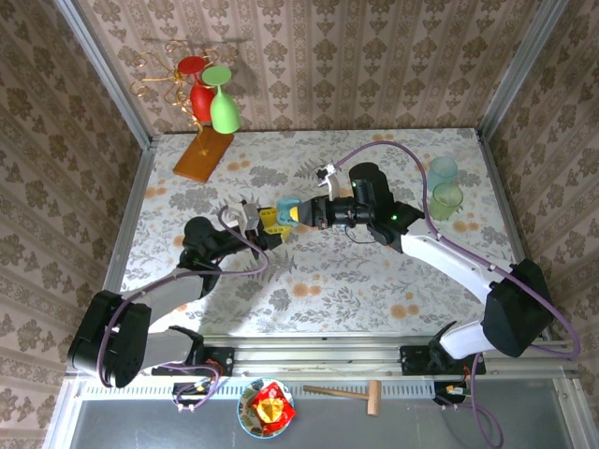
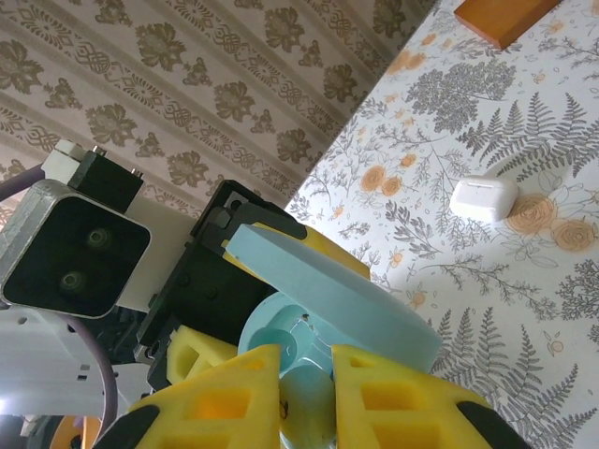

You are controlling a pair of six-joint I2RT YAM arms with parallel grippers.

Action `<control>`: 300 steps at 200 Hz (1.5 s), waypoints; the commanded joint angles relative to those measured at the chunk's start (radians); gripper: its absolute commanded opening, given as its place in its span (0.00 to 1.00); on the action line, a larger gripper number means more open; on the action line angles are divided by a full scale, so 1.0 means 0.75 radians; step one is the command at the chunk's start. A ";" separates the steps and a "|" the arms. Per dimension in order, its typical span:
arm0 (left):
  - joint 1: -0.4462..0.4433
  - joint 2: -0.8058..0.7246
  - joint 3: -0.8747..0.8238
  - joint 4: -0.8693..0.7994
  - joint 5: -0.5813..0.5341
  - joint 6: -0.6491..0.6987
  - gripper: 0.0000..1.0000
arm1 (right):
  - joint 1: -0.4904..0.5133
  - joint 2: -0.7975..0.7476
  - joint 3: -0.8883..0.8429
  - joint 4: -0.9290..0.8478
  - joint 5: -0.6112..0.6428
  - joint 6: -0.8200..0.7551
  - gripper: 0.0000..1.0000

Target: Insert the wireless bluetooth earbuds into the charging case

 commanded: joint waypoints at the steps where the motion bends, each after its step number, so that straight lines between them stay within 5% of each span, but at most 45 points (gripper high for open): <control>1: -0.009 -0.014 0.017 0.108 0.031 -0.025 0.34 | 0.009 -0.029 0.022 -0.089 0.106 -0.078 0.24; 87: -0.012 -0.016 0.022 0.106 0.032 -0.029 0.34 | 0.009 -0.084 0.050 -0.164 0.188 -0.092 0.36; 162: -0.004 -0.009 0.008 0.112 0.017 -0.017 0.34 | 0.007 -0.209 -0.020 -0.151 0.216 -0.175 0.59; 218: 0.022 -0.050 -0.016 0.102 0.004 -0.009 0.34 | -0.181 -0.459 -0.399 0.080 0.544 0.002 0.63; 260: 0.022 -0.061 -0.011 0.088 0.010 -0.010 0.34 | -0.221 -0.210 -0.255 -0.267 0.818 0.009 0.60; 300: 0.018 -0.063 -0.015 0.092 0.012 -0.012 0.34 | -0.221 0.186 -0.014 -0.470 0.839 -0.058 0.56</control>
